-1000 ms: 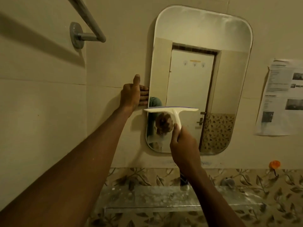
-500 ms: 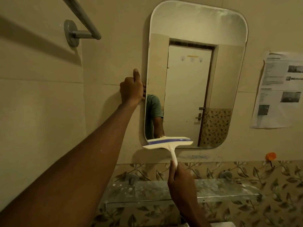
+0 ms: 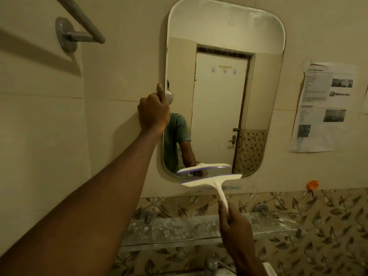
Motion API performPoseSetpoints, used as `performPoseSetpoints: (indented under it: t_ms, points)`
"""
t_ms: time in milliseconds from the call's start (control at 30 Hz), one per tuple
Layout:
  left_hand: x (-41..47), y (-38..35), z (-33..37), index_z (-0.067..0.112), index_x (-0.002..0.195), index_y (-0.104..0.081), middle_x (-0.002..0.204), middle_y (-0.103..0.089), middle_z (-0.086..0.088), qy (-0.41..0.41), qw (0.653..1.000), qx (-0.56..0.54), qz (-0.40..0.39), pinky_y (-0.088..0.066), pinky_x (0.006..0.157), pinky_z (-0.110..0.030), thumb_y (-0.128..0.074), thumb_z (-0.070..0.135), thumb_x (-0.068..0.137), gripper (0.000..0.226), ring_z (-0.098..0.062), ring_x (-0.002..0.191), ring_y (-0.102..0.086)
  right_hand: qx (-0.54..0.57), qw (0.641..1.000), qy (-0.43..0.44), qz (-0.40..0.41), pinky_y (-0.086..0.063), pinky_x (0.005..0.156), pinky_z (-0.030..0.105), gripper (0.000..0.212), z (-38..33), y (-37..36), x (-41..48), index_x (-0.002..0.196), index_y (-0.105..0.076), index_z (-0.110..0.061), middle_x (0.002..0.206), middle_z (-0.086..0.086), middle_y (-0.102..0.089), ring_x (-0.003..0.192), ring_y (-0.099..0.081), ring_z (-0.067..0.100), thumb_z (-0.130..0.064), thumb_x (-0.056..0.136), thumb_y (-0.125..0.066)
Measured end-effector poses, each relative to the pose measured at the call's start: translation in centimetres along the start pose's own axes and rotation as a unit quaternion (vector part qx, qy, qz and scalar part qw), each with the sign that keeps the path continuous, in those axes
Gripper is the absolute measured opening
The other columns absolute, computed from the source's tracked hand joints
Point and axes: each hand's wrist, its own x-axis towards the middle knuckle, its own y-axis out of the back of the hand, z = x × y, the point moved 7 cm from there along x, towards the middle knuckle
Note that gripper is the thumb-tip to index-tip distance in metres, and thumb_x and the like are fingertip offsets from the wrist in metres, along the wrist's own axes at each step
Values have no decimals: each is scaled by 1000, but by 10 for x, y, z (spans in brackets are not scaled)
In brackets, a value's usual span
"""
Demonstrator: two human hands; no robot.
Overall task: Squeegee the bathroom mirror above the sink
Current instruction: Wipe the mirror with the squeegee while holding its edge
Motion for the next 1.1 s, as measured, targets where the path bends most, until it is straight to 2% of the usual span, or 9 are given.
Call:
performPoseSetpoints:
  t_ms: [167, 300, 500, 600, 700, 867, 900, 1000, 1100]
  points:
    - [-2, 0, 4, -1, 86, -68, 84, -71, -16, -5, 1000, 9, 15, -25, 45, -11, -25, 40, 103, 62, -24, 77, -66, 54, 997, 39, -36, -39, 39, 23, 21, 5, 53, 42, 79, -60, -24, 52, -4, -53, 39, -46, 6, -26, 98, -52]
    - [-3, 1, 5, -2, 90, -69, 90, -71, -20, 7, 1000, 18, 16, -36, 57, -22, -24, 41, 102, 63, -31, 86, -67, -112, 983, 128, -68, -36, 37, 12, 23, 11, 93, 83, 85, -55, -25, 51, -7, -49, 37, -47, 5, -36, 100, -42]
    - [-2, -6, -1, 0, 92, -68, 91, -70, -19, 22, 999, 27, 15, -35, 59, -18, -22, 39, 103, 62, -29, 88, -65, -259, 950, 151, -85, -39, 42, 18, 67, 5, 106, 131, 92, -66, -15, 55, -2, -55, 44, -52, 11, -54, 94, -13]
    - [-1, -5, -1, -4, 94, -66, 97, -67, -24, 50, 999, 2, 0, -43, 77, -34, -22, 37, 103, 61, -35, 100, -59, -231, 940, 237, -80, -39, 46, 13, 48, -67, 62, 146, 117, -54, -20, 80, -3, -61, 58, -55, 5, -49, 102, -19]
    - [2, -6, -4, -4, 99, -65, 107, -63, -26, 92, 995, -3, -24, -41, 87, -38, -20, 38, 102, 62, -37, 111, -51, -215, 922, 317, -62, -50, 63, 24, 53, -134, 22, 169, 139, -36, -26, 124, 4, -57, 97, -60, 14, -52, 97, -15]
    - [3, -4, -8, -3, 110, -62, 117, -58, -28, 127, 991, -1, -44, -39, 90, -38, -23, 40, 102, 59, -37, 114, -49, -217, 940, 258, -51, -36, 44, 22, 19, -86, 116, 194, 104, -54, -28, 68, -7, -50, 52, -46, 7, -31, 102, -35]
    - [3, -5, -7, -4, 108, -62, 116, -59, -29, 121, 991, -1, -48, -40, 90, -38, -23, 39, 102, 58, -37, 113, -49, -211, 956, 203, -32, -38, 43, 26, 29, -56, 151, 204, 97, -60, -17, 61, -4, -47, 48, -44, 11, -30, 101, -35]
    - [3, -5, -7, -5, 103, -64, 110, -62, -29, 107, 993, -7, -43, -42, 89, -39, -24, 39, 101, 59, -37, 110, -52, -252, 959, 125, 21, -37, 46, 27, 40, -16, 217, 226, 81, -60, -7, 55, 7, -47, 46, -42, 20, -29, 101, -33]
    - [3, -8, -8, -2, 102, -65, 109, -63, -27, 108, 993, -6, -42, -43, 88, -40, -22, 43, 101, 63, -36, 108, -53, -262, 946, 187, 32, -39, 48, 29, 42, -65, 208, 236, 79, -61, -11, 58, 7, -51, 50, -47, 20, -35, 100, -33]
